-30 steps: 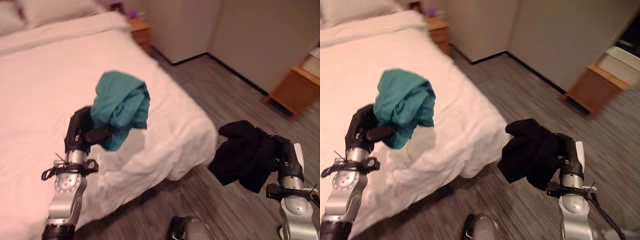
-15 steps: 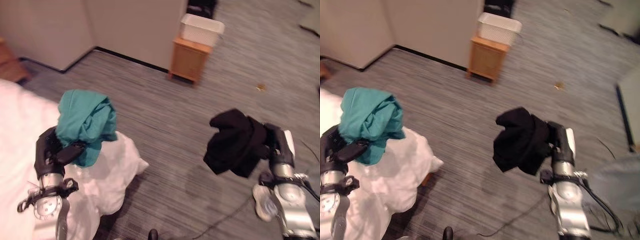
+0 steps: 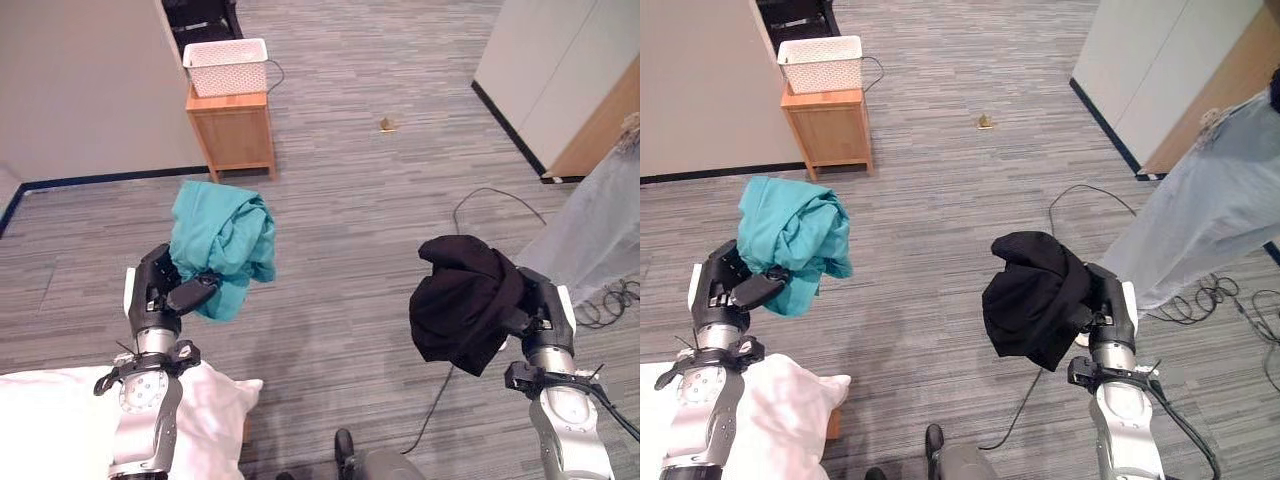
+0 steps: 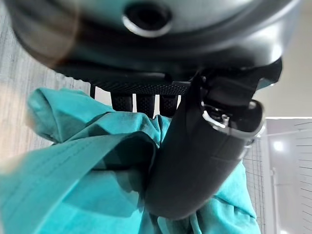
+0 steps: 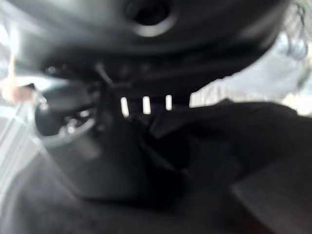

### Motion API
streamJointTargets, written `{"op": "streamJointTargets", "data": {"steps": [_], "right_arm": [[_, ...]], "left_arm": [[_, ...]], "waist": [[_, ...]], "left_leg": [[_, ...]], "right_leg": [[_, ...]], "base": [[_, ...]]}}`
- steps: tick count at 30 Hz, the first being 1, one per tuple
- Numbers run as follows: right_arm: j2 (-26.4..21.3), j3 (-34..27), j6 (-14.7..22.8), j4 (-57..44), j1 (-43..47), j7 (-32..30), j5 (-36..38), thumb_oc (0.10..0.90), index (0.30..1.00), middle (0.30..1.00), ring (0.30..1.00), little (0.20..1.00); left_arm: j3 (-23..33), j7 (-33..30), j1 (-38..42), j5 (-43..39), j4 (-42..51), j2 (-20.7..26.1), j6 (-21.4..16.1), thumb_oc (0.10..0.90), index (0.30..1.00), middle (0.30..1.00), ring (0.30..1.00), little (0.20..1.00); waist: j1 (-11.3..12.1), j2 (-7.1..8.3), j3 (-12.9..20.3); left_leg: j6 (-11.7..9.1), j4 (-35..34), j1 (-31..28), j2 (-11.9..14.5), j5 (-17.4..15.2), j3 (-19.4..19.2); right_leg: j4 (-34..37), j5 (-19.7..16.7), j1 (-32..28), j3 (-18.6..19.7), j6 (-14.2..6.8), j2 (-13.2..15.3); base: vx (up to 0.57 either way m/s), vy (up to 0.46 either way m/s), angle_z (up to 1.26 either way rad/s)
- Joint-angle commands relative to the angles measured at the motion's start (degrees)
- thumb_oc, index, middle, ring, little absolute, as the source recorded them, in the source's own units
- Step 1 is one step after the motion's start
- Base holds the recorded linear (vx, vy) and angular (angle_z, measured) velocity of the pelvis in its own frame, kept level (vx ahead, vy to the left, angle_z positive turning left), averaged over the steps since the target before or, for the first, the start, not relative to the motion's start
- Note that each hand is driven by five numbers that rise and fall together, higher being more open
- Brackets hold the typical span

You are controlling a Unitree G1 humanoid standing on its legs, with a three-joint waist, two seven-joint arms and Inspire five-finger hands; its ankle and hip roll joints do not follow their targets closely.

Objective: Pick up bed clothes into laundry basket.

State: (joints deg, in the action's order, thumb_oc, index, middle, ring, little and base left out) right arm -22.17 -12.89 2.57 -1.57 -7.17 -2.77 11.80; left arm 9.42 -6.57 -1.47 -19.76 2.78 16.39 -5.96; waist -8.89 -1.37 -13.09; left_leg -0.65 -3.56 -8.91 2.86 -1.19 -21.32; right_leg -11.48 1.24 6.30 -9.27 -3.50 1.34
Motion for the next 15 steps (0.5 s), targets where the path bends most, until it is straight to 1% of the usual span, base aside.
{"op": "streamJointTargets", "data": {"steps": [1, 3, 5, 6, 10, 15], "right_arm": [[-0.6, -2.6, 5.9, -4.8, 5.6, -1.5, 1.7, 0.400, 0.300, 0.300, 0.300, 0.300], [-0.6, -2.7, 6.2, -5.1, 5.6, -1.3, 2.4, 0.400, 0.300, 0.300, 0.300, 0.300], [-1.0, -3.3, 6.0, -4.8, 4.9, -1.1, 2.3, 0.400, 0.300, 0.300, 0.300, 0.300], [-0.9, -3.4, 6.0, -4.7, 4.6, -1.2, 2.4, 0.400, 0.300, 0.300, 0.300, 0.300], [-0.1, -3.4, 5.9, -4.8, 3.1, -0.6, 3.4, 0.400, 0.300, 0.300, 0.300, 0.300], [-0.4, -3.1, 5.8, -4.9, 3.5, -0.4, 3.4, 0.400, 0.300, 0.300, 0.300, 0.300]], "left_arm": [[4.0, -0.3, 0.5, 1.0, 6.2, 4.2, -6.8, 0.400, 0.300, 0.300, 0.300, 0.300], [4.9, -0.5, -0.1, 0.7, 5.9, 3.9, -7.0, 0.400, 0.300, 0.300, 0.300, 0.300], [5.1, 0.0, -1.0, -0.3, 5.5, 3.3, -6.9, 0.400, 0.300, 0.300, 0.300, 0.300], [5.0, -0.1, -1.1, -0.4, 5.2, 3.0, -6.8, 0.400, 0.300, 0.300, 0.300, 0.300], [5.4, -0.3, -2.2, -0.6, 5.5, 1.9, -6.6, 0.400, 0.300, 0.300, 0.300, 0.300], [5.1, -0.3, -2.8, 0.8, 5.1, 2.5, -6.0, 0.400, 0.300, 0.300, 0.300, 0.300]], "waist": [[3.4, 2.58, 7.4], [4.2, 2.71, 7.6], [4.3, 2.73, 8.3], [4.3, 2.77, 8.5], [4.3, 2.63, 8.9], [4.5, 2.36, 9.6]], "left_leg": [[-0.9, 0.3, 1.7, -0.8, 0.6, -3.0], [-1.5, 0.3, 1.7, -0.2, 1.1, -3.5], [-1.5, -0.1, 1.3, -0.4, 1.0, -3.5], [-1.6, -0.3, 1.4, -0.4, 1.5, -3.5], [-1.9, -0.9, 1.0, -0.4, 1.9, -2.7], [-2.0, -1.1, 0.7, -0.4, 1.9, -2.5]], "right_leg": [[6.6, -0.9, -4.2, -1.1, -4.3, 4.0], [10.7, -2.2, -6.2, -1.2, -4.2, 2.8], [12.0, -1.9, -8.0, -1.7, -4.0, 2.4], [12.5, -2.2, -8.1, -1.8, -3.7, 2.1], [13.9, -2.4, -9.3, -2.7, -3.3, 1.7], [14.6, -2.6, -10.2, -3.2, -3.3, 1.5]], "base": [[0.02, -0.135, 0.02], [0.00, -0.104, -0.10], [0.03, -0.041, -0.06], [0.01, -0.029, 0.10], [0.00, -0.013, 0.05], [0.01, -0.008, 0.07]]}}
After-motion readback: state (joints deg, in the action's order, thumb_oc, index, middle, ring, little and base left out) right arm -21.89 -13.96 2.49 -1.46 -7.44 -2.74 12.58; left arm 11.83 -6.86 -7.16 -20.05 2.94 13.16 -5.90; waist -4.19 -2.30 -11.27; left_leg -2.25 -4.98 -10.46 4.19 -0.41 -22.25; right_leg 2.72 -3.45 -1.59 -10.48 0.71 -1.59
